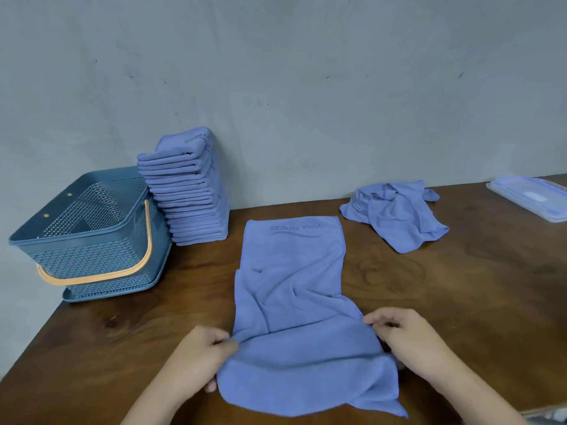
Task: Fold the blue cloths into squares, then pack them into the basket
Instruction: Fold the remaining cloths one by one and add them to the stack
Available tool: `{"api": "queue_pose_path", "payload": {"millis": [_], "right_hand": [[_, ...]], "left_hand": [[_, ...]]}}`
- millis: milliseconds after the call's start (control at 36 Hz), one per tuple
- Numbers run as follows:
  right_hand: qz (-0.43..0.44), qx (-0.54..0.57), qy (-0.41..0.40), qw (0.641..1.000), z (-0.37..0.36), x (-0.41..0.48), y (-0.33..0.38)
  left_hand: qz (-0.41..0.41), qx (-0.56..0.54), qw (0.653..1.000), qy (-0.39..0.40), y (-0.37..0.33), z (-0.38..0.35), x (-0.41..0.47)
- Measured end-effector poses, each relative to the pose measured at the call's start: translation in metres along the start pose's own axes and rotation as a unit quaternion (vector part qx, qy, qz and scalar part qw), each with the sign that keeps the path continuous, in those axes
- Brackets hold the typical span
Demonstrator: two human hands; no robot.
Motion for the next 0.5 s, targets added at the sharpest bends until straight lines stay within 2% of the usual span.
{"api": "queue_pose_path", "payload": {"millis": [56, 139, 222, 361, 444, 500], "right_hand": [[0.006, -0.073, -0.003, 0.997, 0.003, 0.008, 0.005], [0.036, -0.175, -0.029, 0.983, 0.005, 0.022, 0.017], [0.073, -0.195, -0.067, 0.976, 0.002, 0.051, 0.024], [0.160, -0.226, -0.075, 0.958, -0.013, 0.110, 0.038], [0.171, -0.269, -0.076, 0.945, -0.017, 0.145, 0.045], [0.162, -0.283, -0.073, 0.942, -0.017, 0.168, 0.050]], "left_hand": [[0.015, 0.092, 0.995, -0.016, 0.000, 0.007, -0.003], [0.014, 0.178, 0.977, -0.117, -0.001, 0.028, 0.006], [0.001, 0.221, 0.954, -0.204, -0.008, 0.042, 0.022], [-0.066, 0.197, 0.954, -0.217, -0.029, 0.041, 0.071], [-0.148, 0.193, 0.944, -0.221, -0.049, 0.040, 0.110], [-0.172, 0.213, 0.935, -0.227, -0.062, 0.041, 0.135]]}}
Point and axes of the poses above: each hand's wrist, its own x-axis towards the middle knuckle, its own z-axis out of the back of the hand, y = z × x, the point moved 7 cm from there along x, towards the middle knuckle, and after that the axes turned 3 degrees about z, right-handed, at the moved point
